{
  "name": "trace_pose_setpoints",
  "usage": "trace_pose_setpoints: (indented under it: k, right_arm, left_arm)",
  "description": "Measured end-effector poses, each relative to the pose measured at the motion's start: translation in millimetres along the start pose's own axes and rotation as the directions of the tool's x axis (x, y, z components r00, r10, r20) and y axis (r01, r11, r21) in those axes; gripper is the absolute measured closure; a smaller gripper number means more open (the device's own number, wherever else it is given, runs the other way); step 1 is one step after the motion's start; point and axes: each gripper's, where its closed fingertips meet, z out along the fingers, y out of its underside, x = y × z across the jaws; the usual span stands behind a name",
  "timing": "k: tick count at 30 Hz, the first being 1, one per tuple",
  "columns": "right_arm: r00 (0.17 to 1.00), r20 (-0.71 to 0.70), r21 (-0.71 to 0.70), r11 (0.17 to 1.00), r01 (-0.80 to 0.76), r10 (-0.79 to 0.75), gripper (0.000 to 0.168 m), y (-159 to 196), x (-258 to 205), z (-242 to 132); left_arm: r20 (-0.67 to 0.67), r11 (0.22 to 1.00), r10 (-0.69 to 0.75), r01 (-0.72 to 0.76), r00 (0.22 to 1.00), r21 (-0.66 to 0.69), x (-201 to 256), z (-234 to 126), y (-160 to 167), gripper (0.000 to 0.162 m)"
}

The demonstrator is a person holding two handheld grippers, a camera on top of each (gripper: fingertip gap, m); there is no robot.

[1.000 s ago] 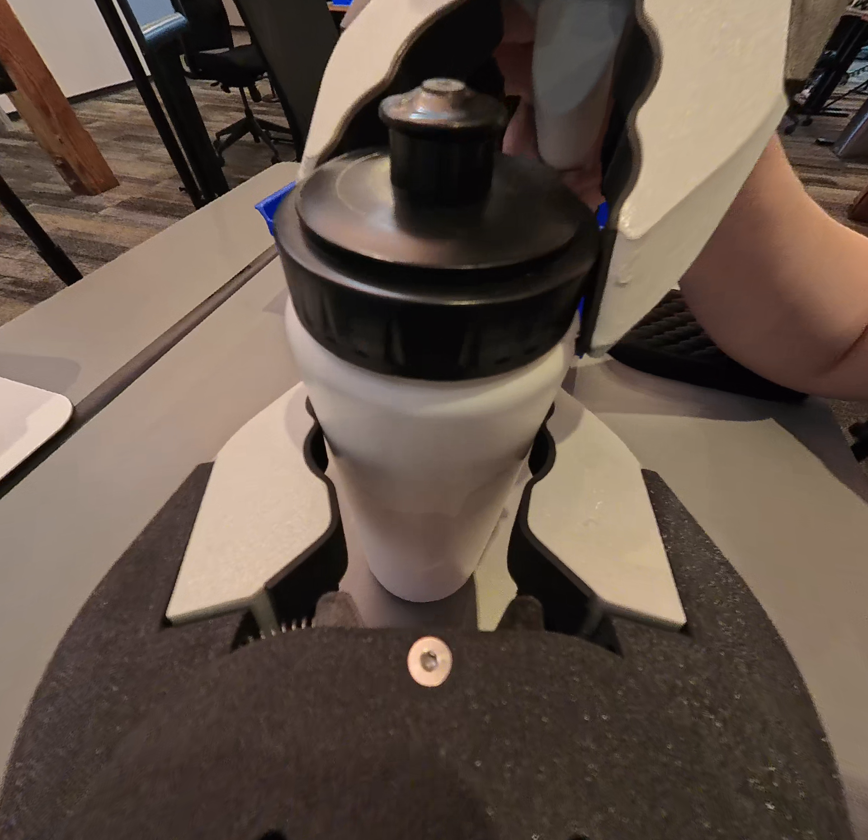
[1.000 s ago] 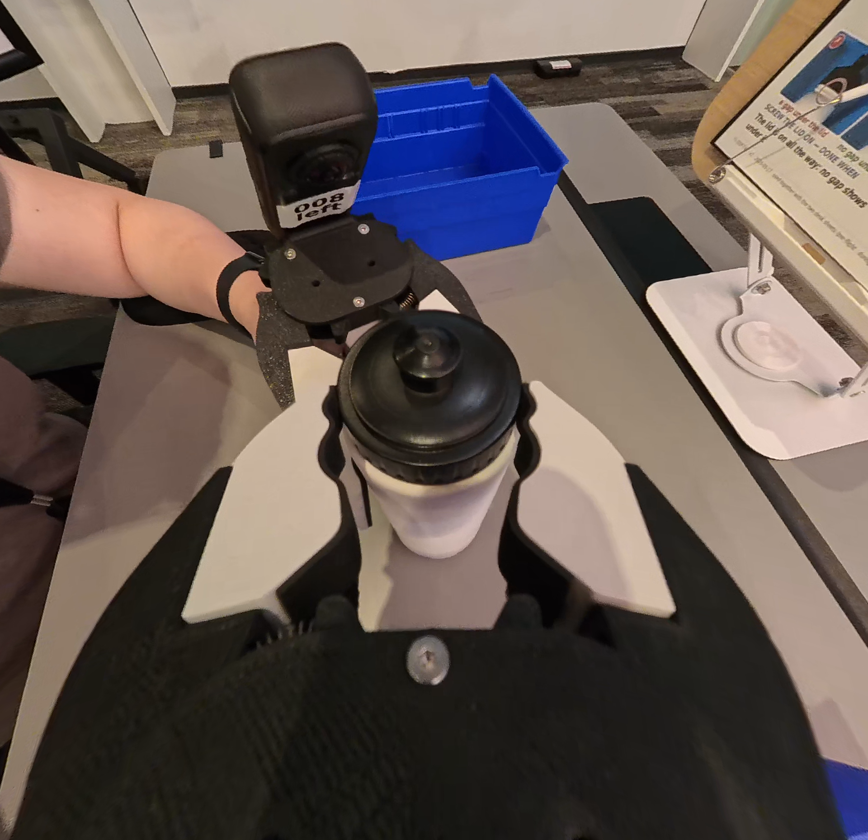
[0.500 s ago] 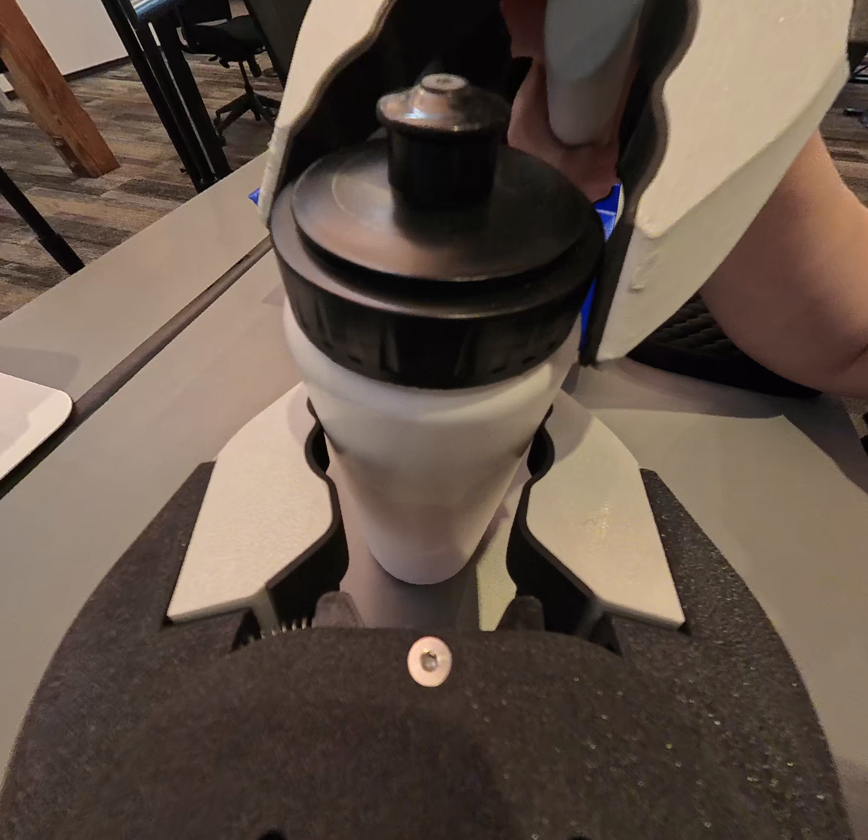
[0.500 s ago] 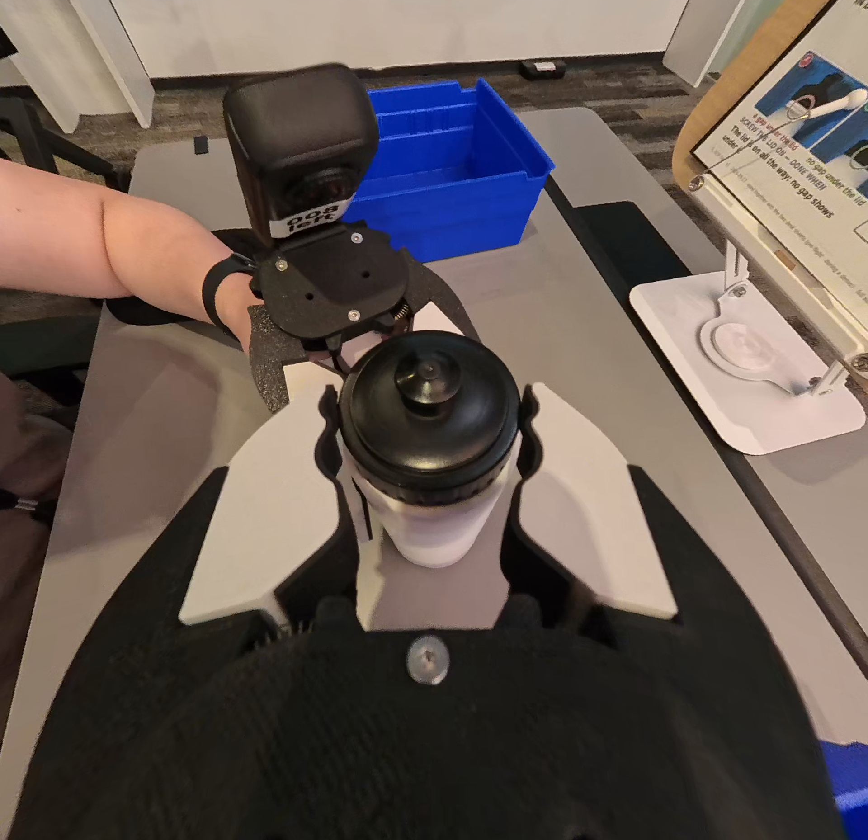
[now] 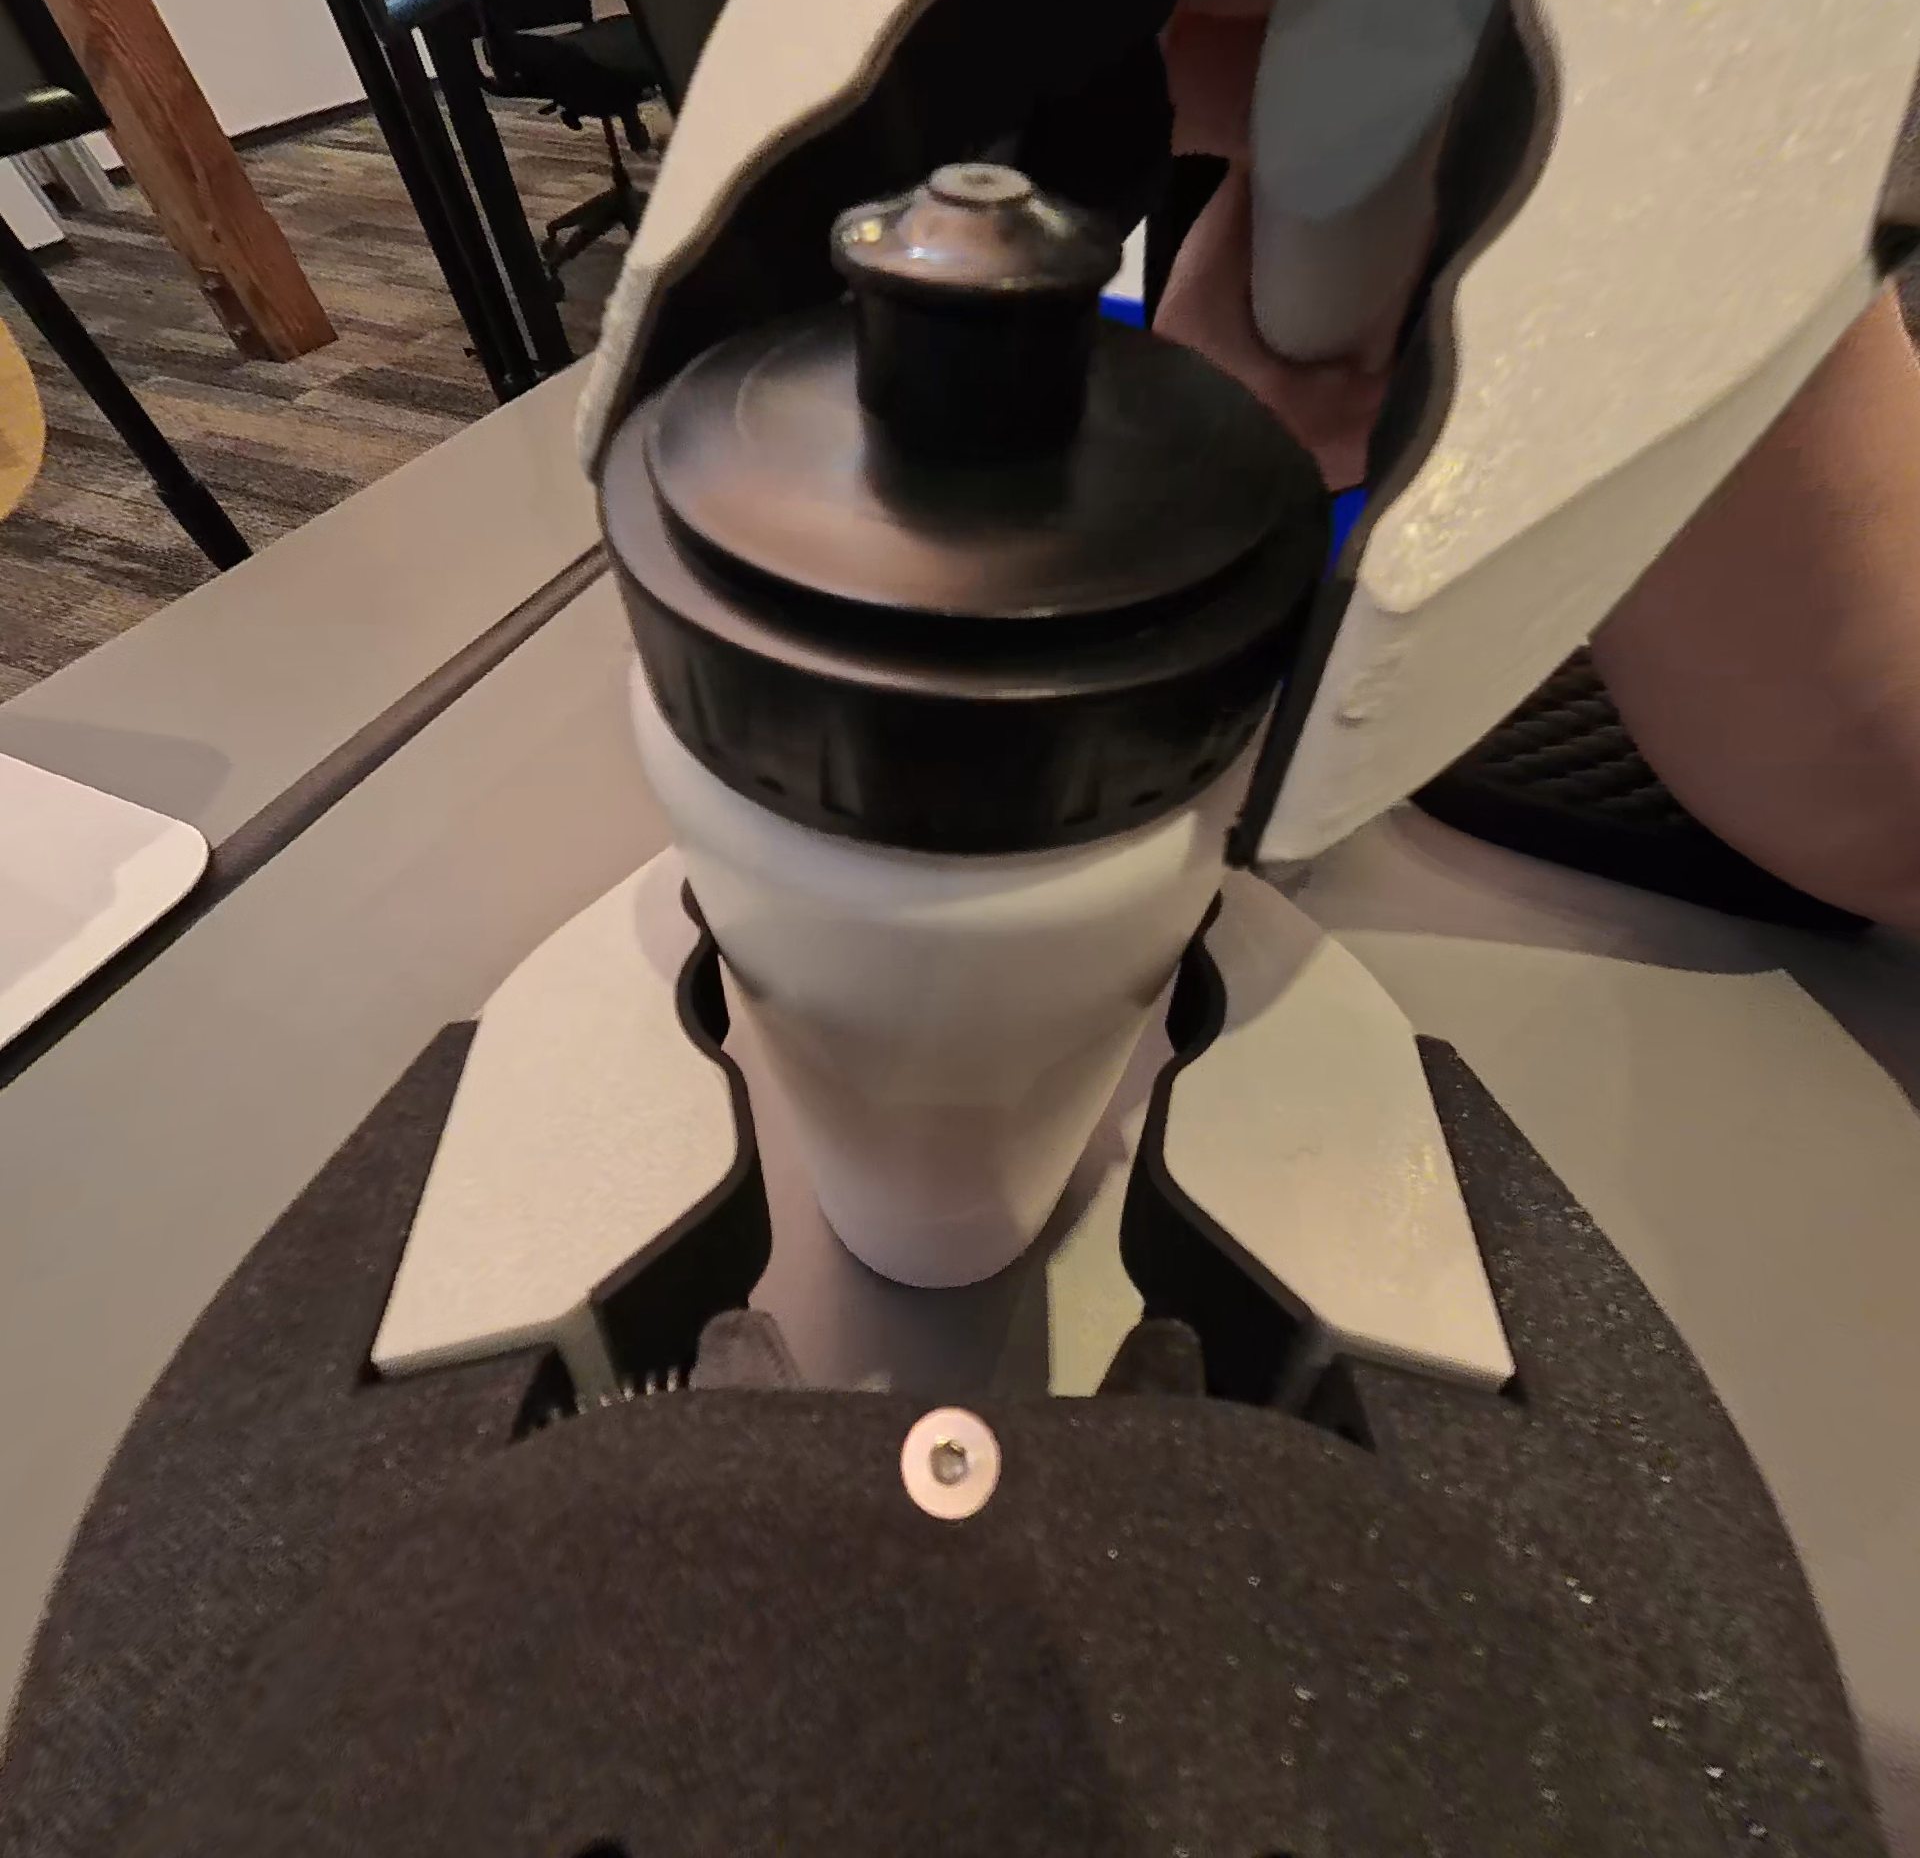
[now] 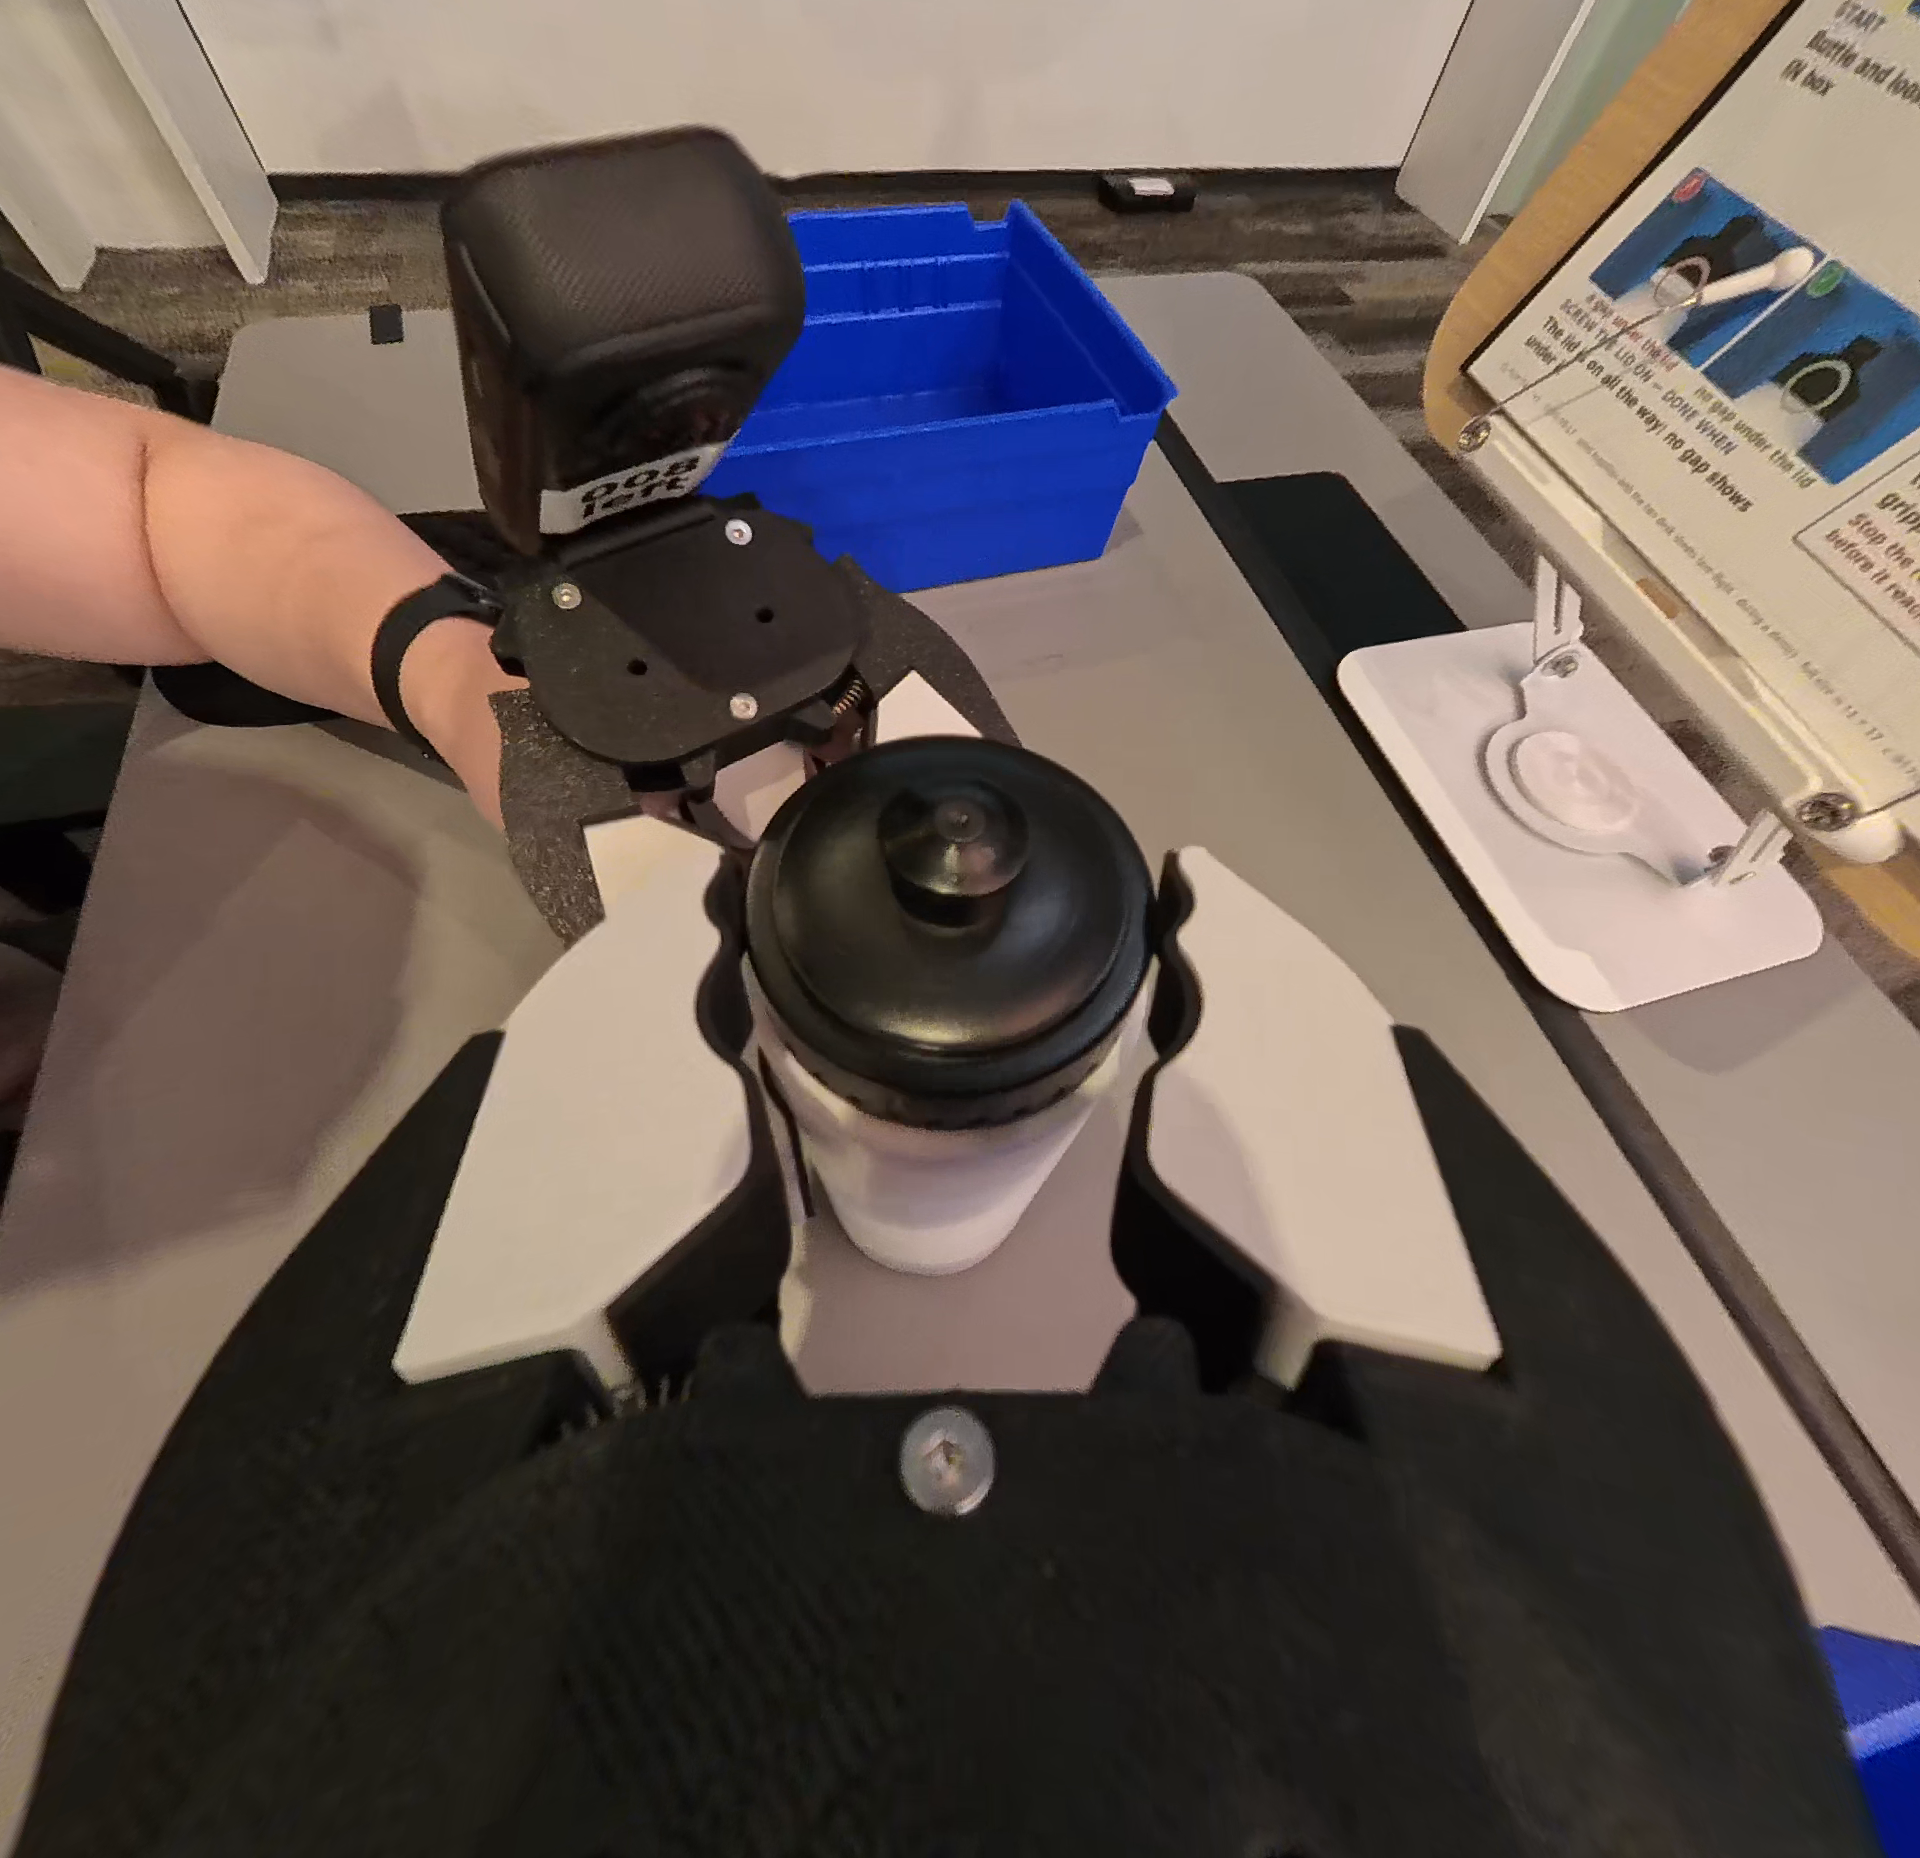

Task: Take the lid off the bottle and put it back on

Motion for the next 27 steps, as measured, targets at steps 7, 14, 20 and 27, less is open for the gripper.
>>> trace_pose_setpoints:
  k: [7, 14, 20, 27]
  right_arm:
    - [1.0, -0.004, -0.107, 0.994, -0.015, 0.015, 0.083, 35.1, 12.7, 17.0]
    - [0.981, 0.062, -0.125, 0.977, -0.173, 0.182, 0.082, 53.6, 13.9, 35.7]
    - [0.969, -0.009, -0.092, 0.965, -0.246, 0.247, 0.083, 53.8, 23.5, 50.9]
    - [0.945, 0.004, -0.039, 0.945, -0.325, 0.326, 0.083, 53.9, 28.7, 57.9]
  left_arm:
    - [0.077, 1.0, 0.016, -0.016, 0.997, -0.004, -16.4, -3.2, 11.3, 0.077]
    - [0.032, 0.999, -0.047, 0.048, 0.998, -0.011, -19.6, -5.7, 29.6, 0.076]
    - [0.019, 0.992, -0.123, 0.122, 0.992, 0.034, -28.4, -10.7, 29.9, 0.071]
    - [0.058, 0.992, -0.119, 0.117, 0.991, 0.038, -35.1, -13.5, 31.8, 0.07]
